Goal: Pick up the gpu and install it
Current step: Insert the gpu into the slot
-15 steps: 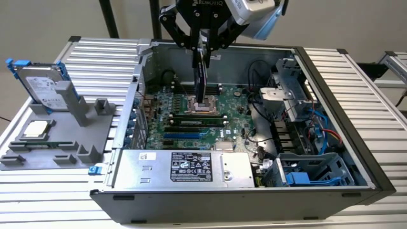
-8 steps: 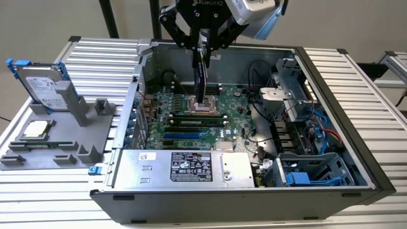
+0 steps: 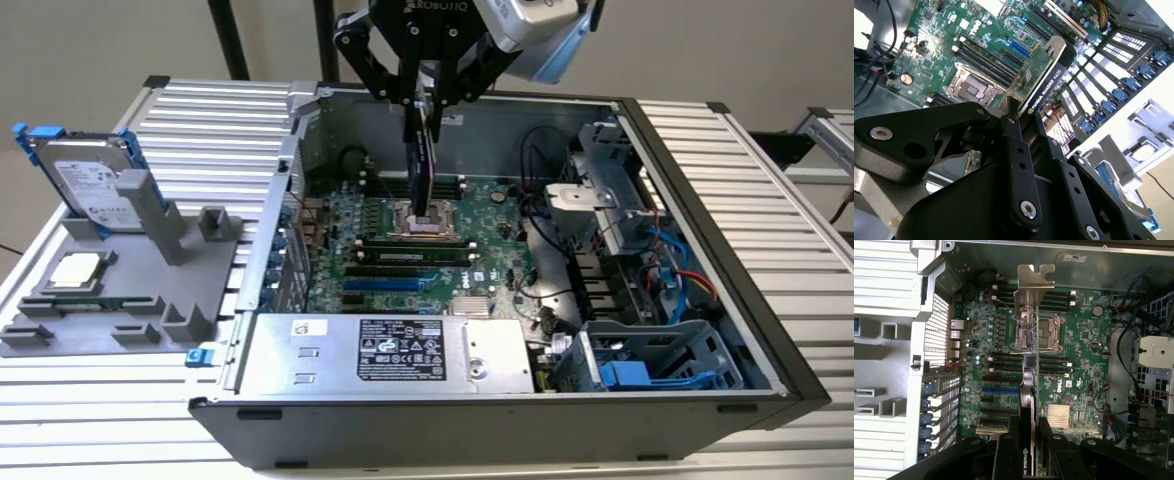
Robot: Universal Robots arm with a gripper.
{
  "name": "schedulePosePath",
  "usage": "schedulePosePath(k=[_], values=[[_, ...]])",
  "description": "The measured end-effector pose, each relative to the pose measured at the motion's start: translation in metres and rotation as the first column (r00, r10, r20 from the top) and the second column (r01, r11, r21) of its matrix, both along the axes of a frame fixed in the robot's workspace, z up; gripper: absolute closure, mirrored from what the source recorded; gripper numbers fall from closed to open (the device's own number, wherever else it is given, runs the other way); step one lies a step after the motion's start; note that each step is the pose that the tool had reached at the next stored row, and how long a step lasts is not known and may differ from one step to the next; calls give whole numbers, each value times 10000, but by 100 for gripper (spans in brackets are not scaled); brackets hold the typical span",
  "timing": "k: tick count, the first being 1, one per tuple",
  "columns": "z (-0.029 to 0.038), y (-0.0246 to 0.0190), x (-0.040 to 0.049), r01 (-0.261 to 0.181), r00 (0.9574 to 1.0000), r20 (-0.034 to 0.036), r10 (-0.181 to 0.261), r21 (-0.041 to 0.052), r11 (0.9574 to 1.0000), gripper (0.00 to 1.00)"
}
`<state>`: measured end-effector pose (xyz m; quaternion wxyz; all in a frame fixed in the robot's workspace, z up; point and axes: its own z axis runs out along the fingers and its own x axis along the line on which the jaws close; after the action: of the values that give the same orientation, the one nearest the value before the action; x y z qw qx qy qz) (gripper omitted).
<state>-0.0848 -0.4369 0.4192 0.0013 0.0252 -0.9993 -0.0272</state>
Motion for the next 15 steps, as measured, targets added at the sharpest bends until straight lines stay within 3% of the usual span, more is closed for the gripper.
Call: schedulePosePath(k=[7, 15], values=[[0, 0, 0, -123, 9999, -1, 123, -1, 9999, 100], [0, 0, 0, -903, 9959, 0, 903, 0, 9959, 100]])
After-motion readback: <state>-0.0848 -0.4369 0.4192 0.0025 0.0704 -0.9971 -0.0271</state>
